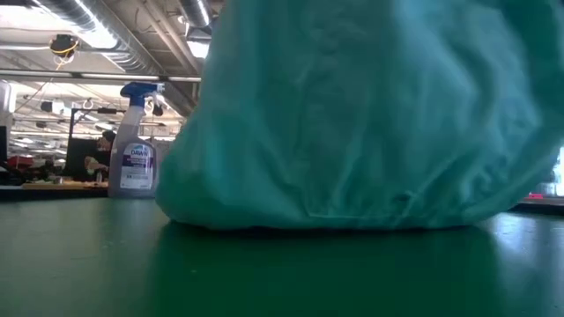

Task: Fold laundry
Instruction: Fold the blue short

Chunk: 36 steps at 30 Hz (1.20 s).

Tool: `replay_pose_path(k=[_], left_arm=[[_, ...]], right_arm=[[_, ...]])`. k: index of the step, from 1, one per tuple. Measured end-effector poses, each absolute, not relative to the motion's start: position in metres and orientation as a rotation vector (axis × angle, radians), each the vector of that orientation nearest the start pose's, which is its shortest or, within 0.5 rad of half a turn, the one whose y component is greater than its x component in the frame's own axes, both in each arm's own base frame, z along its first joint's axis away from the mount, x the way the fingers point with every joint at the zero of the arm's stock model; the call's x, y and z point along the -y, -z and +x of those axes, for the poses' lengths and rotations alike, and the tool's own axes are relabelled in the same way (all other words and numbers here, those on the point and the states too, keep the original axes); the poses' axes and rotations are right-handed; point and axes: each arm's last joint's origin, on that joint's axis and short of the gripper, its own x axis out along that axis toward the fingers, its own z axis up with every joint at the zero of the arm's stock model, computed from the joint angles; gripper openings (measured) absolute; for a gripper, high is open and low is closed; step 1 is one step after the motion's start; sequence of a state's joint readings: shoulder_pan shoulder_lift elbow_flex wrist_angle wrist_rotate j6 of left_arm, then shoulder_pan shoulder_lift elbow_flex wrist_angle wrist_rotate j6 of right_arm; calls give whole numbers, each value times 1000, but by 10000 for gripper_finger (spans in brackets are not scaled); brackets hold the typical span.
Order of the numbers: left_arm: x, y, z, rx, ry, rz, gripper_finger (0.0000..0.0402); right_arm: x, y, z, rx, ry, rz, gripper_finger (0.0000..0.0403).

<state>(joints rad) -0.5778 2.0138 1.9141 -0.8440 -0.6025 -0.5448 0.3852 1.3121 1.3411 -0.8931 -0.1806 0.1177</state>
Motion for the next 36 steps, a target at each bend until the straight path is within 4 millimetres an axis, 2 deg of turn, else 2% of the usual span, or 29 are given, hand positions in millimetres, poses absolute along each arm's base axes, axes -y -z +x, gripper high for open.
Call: replay_pose_path(k=[5, 8, 12, 16, 22, 25, 29, 33, 36], left_arm=[[193, -310, 366, -792, -411, 50, 24], [166, -303, 361, -864, -532, 66, 24], [130, -281, 355, -960, -615, 43, 23], [89, -256, 340, -1023, -666, 2, 23], [34, -223, 316, -1057, -579, -57, 22], [14, -205, 302, -1073, -542, -90, 24], [-5, -187, 287, -1084, -555, -95, 41], [-14, -177, 282, -1108, -549, -51, 63], [-18, -175, 282, -1109, -537, -20, 84]], right_arm=[[-59, -351, 255, -873, -380, 60, 4], [-33, -343, 270, -864, -307, 72, 4], [1, -314, 292, -874, -245, 120, 4], [37, -281, 312, -889, -162, 174, 5], [79, -238, 338, -896, -71, 231, 5], [92, -220, 346, -909, -53, 255, 5], [98, -203, 355, -921, -29, 260, 5], [102, -195, 362, -898, 41, 302, 11], [104, -194, 363, -892, 135, 335, 42]])
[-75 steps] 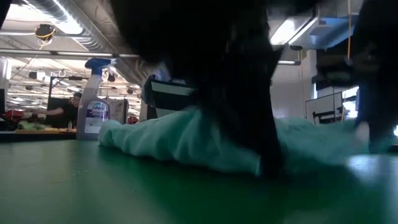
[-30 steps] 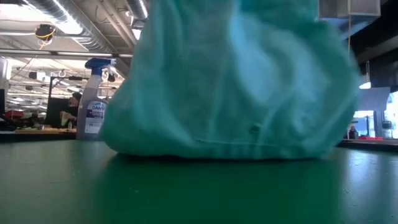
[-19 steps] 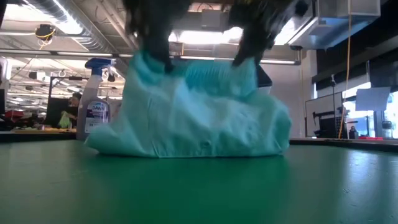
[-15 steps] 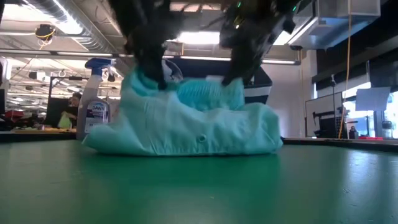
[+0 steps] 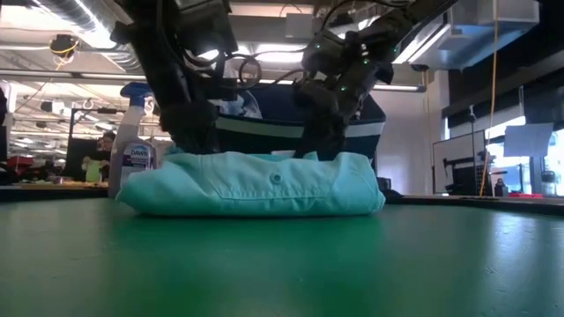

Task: Fold laundry
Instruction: Fold the blue short

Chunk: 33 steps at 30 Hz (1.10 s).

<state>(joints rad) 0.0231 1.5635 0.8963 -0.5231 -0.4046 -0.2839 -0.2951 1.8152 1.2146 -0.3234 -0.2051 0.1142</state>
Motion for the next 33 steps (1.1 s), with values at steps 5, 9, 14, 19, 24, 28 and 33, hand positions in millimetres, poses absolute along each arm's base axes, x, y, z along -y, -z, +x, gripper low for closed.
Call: replay_pose_path(k=[5, 9, 14, 19, 24, 28, 33], left_arm=[[-23, -184, 285, -1123, -493, 58, 127], [-24, -213, 290, -1063, -464, 141, 148], [-24, -251, 290, -981, -453, 213, 154], [-16, -259, 283, -892, -256, -12, 155], [-9, -215, 277, -856, -161, -99, 155], [-22, -189, 270, -763, -278, -137, 155], [-48, -167, 258, -721, -456, -156, 155]], right_arm=[[108, -203, 362, -949, 198, 327, 129], [110, -232, 364, -1007, 191, 302, 182], [105, -269, 366, -1036, 156, 264, 214], [72, -265, 372, -987, 66, 196, 218], [46, -214, 377, -816, 17, 186, 218], [50, -177, 366, -661, 72, 240, 218], [48, -152, 351, -629, 104, 253, 218]])
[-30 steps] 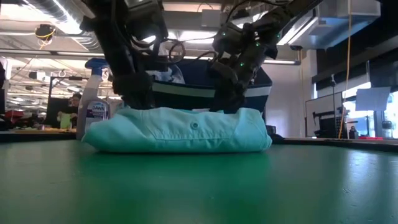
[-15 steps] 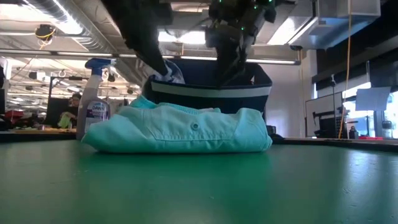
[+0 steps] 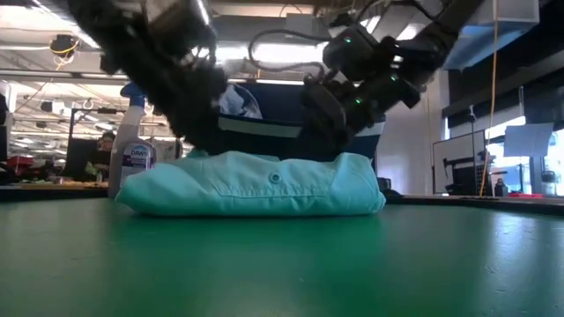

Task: Fold laundry
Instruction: Fold the blue short

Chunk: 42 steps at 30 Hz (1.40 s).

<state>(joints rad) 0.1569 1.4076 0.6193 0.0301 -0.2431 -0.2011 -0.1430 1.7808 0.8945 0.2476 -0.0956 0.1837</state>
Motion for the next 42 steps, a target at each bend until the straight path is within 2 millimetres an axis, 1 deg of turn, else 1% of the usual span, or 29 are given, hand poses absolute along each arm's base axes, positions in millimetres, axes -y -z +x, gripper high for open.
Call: replay_pose_path(k=[2, 4, 6, 8, 10, 12, 14, 15, 18, 19, 21, 24, 28, 30, 32, 34, 36, 37, 40, 42], left_arm=[[-58, -153, 249, -742, -540, -171, 155], [-66, -147, 243, -742, -588, -204, 155], [-71, -146, 240, -735, -616, -228, 155], [-74, -148, 240, -730, -608, -259, 155], [-75, -159, 245, -690, -556, -321, 155], [-74, -181, 252, -598, -469, -391, 155], [-68, -199, 256, -541, -378, -440, 155], [-63, -206, 257, -520, -332, -451, 155], [-45, -208, 259, -536, -245, -443, 155], [-39, -204, 258, -562, -237, -434, 155], [-27, -189, 256, -630, -235, -411, 155], [-11, -159, 249, -743, -263, -383, 155], [-1, -127, 233, -854, -317, -406, 155], [1, -120, 227, -862, -336, -435, 155], [1, -118, 224, -862, -354, -466, 155], [1, -122, 224, -847, -349, -490, 155], [2, -133, 228, -813, -312, -506, 155], [2, -143, 233, -774, -288, -508, 155], [2, -172, 242, -653, -241, -478, 155], [1, -185, 245, -599, -247, -437, 155]], right_arm=[[48, -141, 349, -667, 134, 244, 218], [49, -131, 345, -714, 145, 246, 218], [49, -131, 346, -710, 149, 245, 218], [49, -135, 348, -699, 149, 243, 218], [49, -145, 351, -691, 145, 239, 218], [50, -166, 355, -642, 130, 222, 218], [50, -185, 359, -580, 122, 203, 218], [51, -191, 360, -557, 120, 198, 218], [52, -193, 363, -518, 133, 168, 218], [52, -190, 364, -521, 154, 153, 218], [54, -180, 369, -536, 193, 126, 218], [56, -152, 372, -622, 221, 122, 218], [56, -122, 373, -732, 226, 126, 218], [56, -114, 372, -777, 233, 127, 218], [55, -112, 371, -791, 233, 131, 218], [55, -117, 370, -783, 224, 136, 218], [55, -128, 369, -765, 215, 141, 218], [55, -135, 369, -752, 211, 142, 218], [55, -171, 372, -646, 199, 165, 218], [52, -188, 372, -584, 151, 202, 218]])
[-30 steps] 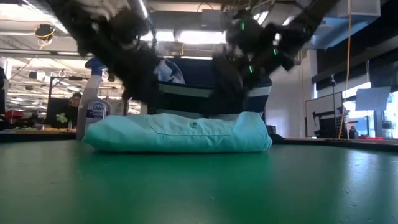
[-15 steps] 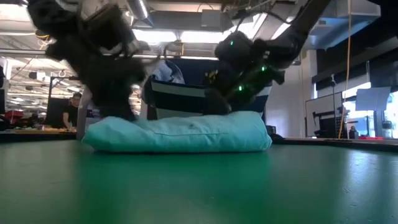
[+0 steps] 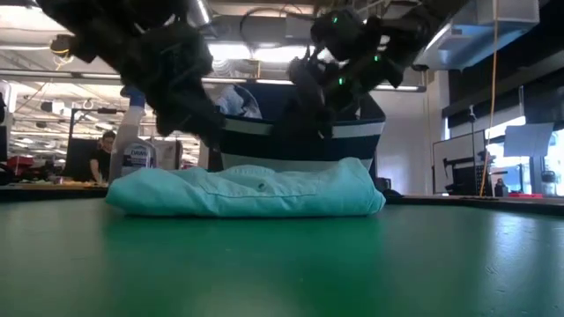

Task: Fold laundry
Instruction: Fold the blue short

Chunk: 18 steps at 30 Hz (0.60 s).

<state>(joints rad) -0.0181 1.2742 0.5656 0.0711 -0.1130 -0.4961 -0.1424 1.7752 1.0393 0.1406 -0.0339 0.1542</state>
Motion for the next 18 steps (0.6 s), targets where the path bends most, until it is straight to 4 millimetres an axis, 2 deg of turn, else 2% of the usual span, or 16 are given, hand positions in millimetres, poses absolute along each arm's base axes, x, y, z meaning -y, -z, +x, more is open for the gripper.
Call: replay_pose_path(k=[3, 6, 11, 15, 18], left_arm=[[-2, -192, 248, -548, -310, -341, 155], [-11, -183, 247, -573, -433, -261, 155], [-28, -150, 242, -685, -573, -234, 155], [-37, -125, 237, -776, -635, -260, 155], [-42, -119, 238, -784, -656, -287, 155]], right_arm=[[41, -191, 374, -556, 59, 219, 218], [25, -184, 380, -551, 17, 200, 218], [2, -138, 389, -663, 31, 166, 218], [-3, -109, 393, -715, 78, 179, 218], [-2, -104, 394, -718, 87, 191, 218]])
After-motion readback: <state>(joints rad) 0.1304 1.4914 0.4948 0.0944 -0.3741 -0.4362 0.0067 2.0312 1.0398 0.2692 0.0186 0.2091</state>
